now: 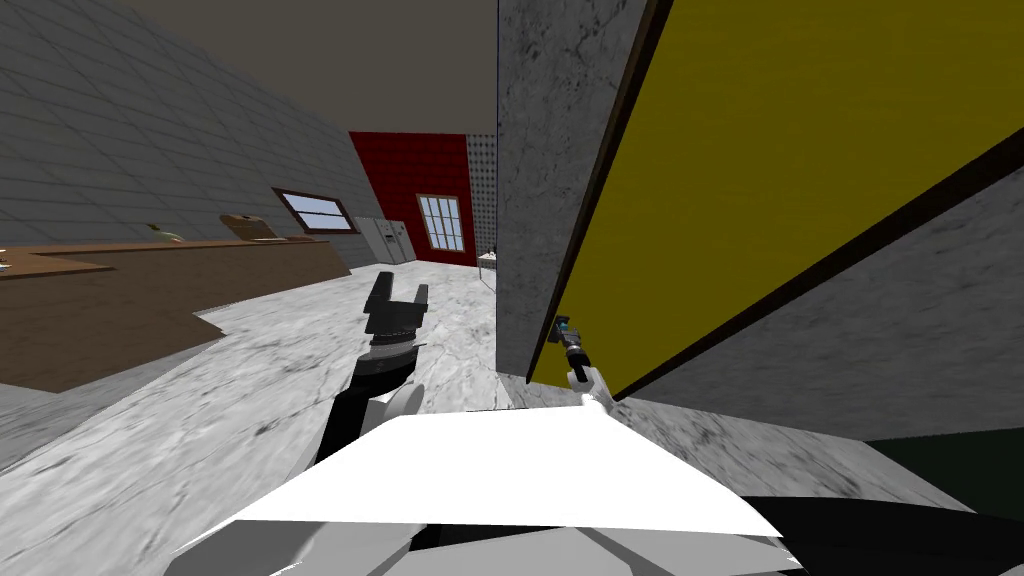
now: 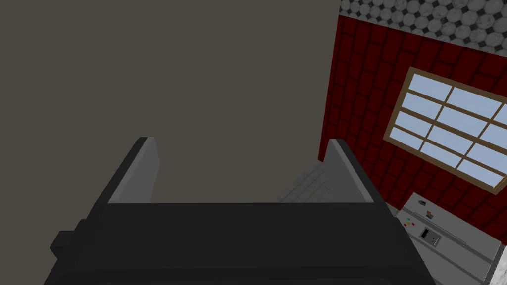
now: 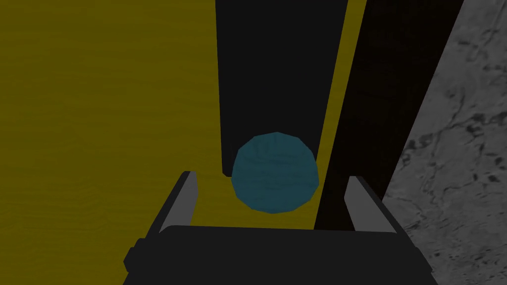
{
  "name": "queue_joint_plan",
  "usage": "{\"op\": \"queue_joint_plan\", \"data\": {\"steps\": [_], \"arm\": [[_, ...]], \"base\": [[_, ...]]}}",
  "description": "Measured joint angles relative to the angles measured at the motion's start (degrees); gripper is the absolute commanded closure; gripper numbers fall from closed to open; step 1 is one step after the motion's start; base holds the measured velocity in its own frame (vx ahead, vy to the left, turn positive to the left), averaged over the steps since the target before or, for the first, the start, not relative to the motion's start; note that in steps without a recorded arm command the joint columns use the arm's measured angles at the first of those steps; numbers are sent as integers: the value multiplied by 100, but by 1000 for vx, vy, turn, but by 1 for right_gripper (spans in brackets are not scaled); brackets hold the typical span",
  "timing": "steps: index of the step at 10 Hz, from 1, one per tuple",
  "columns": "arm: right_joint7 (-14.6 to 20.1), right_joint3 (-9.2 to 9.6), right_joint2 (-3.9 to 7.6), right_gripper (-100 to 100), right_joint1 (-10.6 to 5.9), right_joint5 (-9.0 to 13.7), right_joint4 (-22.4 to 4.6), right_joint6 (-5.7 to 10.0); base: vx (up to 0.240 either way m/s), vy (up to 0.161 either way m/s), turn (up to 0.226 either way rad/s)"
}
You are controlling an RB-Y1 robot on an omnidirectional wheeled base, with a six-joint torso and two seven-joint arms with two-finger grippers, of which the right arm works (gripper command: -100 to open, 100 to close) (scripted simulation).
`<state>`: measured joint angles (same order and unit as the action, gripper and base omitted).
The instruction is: Pull the door open
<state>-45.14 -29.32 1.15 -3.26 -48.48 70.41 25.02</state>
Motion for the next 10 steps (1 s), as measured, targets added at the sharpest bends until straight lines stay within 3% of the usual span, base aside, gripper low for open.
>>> {"op": "queue_joint_plan", "data": {"steps": [2, 3, 10], "arm": [[-96, -220, -66, -100, -98, 80, -89, -48], [-104, -230, -70, 100, -99, 84, -90, -50], [-2, -209, -40, 100, -89, 134, -81, -63]], "base": [[18, -35, 115], [0, 3, -30], [-6, -1, 3]]}}
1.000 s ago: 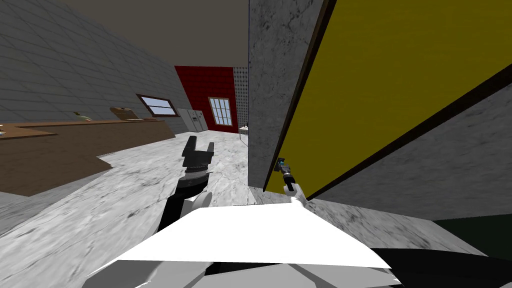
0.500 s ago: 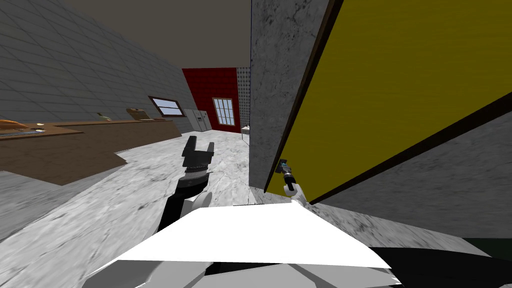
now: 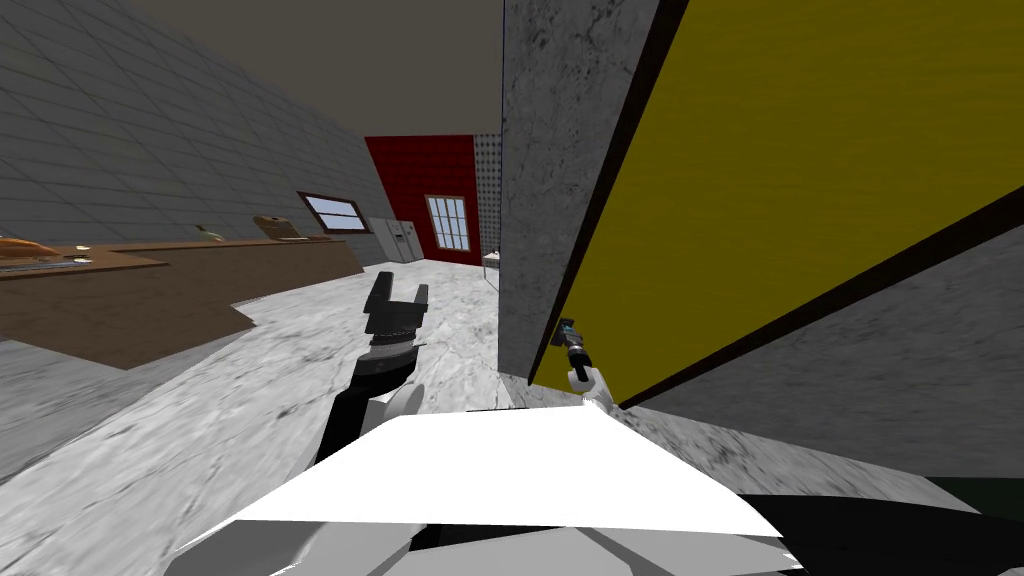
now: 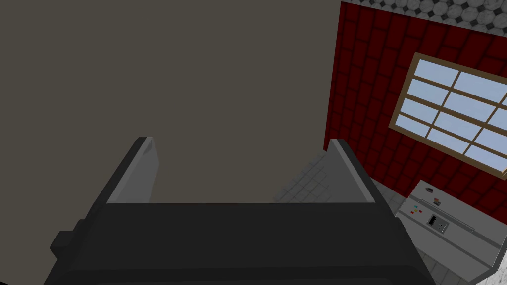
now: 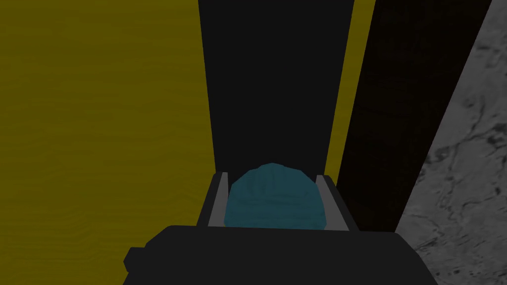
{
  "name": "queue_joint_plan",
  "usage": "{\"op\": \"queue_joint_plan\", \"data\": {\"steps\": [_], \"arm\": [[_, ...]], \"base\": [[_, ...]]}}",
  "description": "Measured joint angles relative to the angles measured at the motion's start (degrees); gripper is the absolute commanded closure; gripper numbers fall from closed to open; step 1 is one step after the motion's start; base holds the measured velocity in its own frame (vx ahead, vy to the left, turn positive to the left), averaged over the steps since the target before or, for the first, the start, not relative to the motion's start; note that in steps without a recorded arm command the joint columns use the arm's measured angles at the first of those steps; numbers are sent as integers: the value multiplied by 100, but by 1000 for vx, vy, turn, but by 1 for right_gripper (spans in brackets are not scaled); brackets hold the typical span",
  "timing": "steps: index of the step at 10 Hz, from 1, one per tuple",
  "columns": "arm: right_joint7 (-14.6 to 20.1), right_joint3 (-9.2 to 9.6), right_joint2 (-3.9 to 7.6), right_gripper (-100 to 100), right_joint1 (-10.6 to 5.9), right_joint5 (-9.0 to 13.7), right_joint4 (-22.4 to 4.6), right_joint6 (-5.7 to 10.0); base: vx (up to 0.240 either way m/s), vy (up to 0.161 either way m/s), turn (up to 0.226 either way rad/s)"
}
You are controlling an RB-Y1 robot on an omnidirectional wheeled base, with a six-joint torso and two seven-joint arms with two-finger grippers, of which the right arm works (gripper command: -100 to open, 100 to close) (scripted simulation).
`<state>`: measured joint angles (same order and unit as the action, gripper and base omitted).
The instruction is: Pull the door open
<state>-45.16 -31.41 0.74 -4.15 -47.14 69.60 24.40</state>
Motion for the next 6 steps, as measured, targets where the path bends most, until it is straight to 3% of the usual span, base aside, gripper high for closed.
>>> {"op": "queue_joint_plan", "data": {"steps": [6], "arm": [[841, 160, 83, 100, 60, 420, 51, -41]], "base": [[-34, -6, 17]]}}
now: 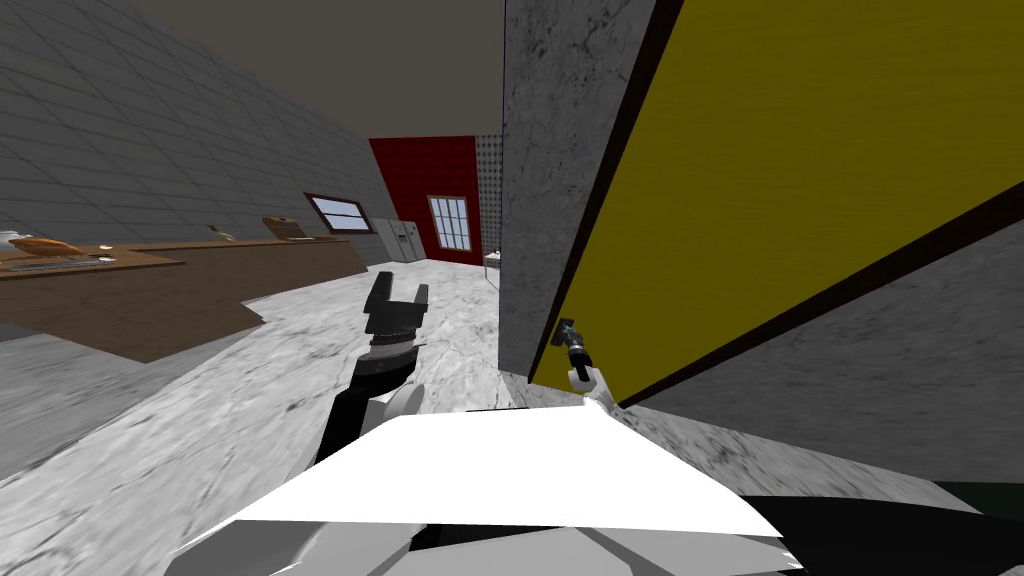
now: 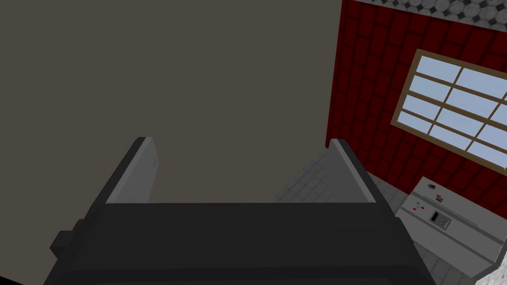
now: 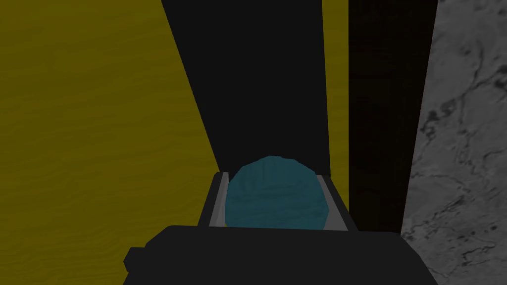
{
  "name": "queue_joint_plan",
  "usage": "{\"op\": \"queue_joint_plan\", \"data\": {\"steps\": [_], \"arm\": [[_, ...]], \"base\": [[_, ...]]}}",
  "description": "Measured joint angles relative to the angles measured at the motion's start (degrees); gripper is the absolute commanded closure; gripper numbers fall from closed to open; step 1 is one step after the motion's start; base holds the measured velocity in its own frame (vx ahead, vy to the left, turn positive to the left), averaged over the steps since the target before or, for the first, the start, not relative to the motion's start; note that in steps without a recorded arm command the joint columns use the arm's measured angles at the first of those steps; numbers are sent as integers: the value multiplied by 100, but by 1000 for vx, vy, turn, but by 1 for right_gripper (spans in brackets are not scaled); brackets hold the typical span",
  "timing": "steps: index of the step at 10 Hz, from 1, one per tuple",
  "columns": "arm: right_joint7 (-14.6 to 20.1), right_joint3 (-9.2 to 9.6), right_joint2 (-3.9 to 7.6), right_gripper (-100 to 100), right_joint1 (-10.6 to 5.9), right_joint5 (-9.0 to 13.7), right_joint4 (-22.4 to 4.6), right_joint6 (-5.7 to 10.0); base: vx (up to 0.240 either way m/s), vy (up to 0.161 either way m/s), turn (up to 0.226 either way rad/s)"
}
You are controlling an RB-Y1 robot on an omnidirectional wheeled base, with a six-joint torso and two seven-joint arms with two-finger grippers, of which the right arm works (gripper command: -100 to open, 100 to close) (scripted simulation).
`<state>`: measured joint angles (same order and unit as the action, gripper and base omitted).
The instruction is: Pull the door open
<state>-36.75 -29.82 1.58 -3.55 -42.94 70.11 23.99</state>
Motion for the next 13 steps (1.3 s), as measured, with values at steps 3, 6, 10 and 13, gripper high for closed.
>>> {"op": "queue_joint_plan", "data": {"steps": [3, 6, 10, 13], "arm": [[409, 95, 38, 100, 47, 230, 52, -27], [841, 191, 91, 100, 84, 497, 84, -43], [1454, 345, 157, 100, 149, 900, 146, -98], [1802, 423, 198, 100, 172, 1132, 154, -107]], "base": [[-32, -9, 18], [-37, -8, 17], [-38, -11, 21], [-37, -11, 19]]}}
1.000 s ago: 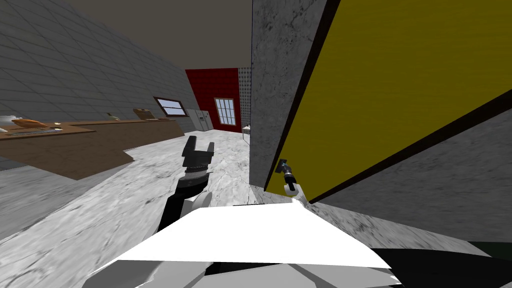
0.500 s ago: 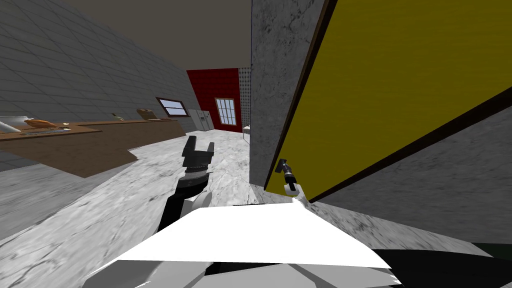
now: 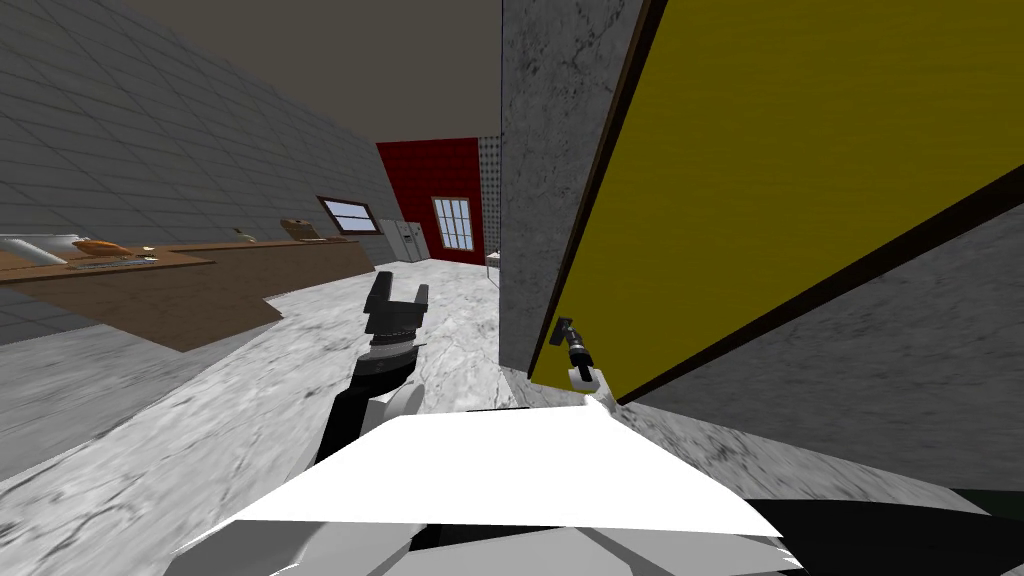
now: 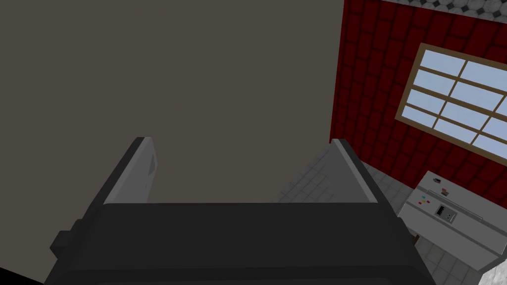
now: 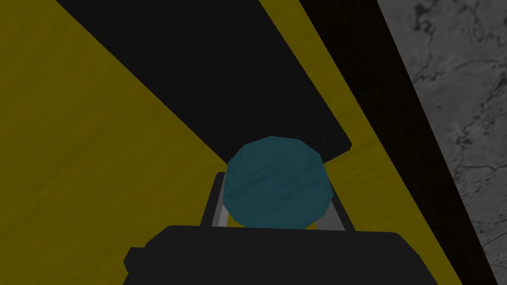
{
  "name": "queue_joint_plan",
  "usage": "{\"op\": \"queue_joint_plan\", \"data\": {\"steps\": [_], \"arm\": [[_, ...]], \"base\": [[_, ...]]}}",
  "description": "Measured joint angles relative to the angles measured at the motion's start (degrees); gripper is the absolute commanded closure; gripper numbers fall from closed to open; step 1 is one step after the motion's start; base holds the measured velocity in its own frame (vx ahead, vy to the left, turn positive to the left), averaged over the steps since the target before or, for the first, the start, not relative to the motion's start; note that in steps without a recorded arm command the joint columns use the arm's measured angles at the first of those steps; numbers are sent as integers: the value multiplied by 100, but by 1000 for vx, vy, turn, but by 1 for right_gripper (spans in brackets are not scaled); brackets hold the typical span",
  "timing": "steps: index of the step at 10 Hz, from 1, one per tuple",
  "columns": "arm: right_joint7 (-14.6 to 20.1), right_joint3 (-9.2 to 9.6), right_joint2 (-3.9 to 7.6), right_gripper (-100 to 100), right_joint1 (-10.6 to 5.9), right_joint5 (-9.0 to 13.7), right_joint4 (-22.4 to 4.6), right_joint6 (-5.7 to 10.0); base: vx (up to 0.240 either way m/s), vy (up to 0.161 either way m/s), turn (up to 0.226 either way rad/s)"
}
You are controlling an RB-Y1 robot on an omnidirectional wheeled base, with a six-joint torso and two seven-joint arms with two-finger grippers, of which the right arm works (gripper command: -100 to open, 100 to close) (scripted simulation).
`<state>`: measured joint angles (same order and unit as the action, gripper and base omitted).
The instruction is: Pull the door open
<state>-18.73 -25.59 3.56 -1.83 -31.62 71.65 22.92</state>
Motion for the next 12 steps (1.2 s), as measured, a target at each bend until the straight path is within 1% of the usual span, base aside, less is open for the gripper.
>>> {"op": "queue_joint_plan", "data": {"steps": [2, 3, 4, 5, 6, 7, 8, 9, 10, 11, 12], "arm": [[300, 94, 29, 100, 59, 267, 57, -17], [438, 134, 41, 100, 86, 342, 88, -33], [590, 172, 70, 100, 83, 469, 68, -44], [698, 193, 78, 100, 89, 538, 63, -45], [840, 235, 100, 100, 102, 662, 69, -57], [953, 271, 110, 100, 132, 729, 110, -78], [1091, 310, 124, 100, 130, 850, 109, -92], [1252, 367, 155, 100, 166, 1027, 124, -83], [1386, 400, 165, 100, 181, 1114, 130, -84], [1534, 456, 169, 100, 217, 1244, 182, -121], [1645, 482, 176, 100, 221, 1317, 178, -131]], "base": [[-55, -19, 24], [-45, -8, 19], [-32, -8, 11], [-36, -17, 23], [-32, -18, 29], [-34, -18, 18], [-50, -21, 43], [-43, -19, 20], [-55, -23, 30], [-41, -14, 22], [-41, -19, 12]]}}
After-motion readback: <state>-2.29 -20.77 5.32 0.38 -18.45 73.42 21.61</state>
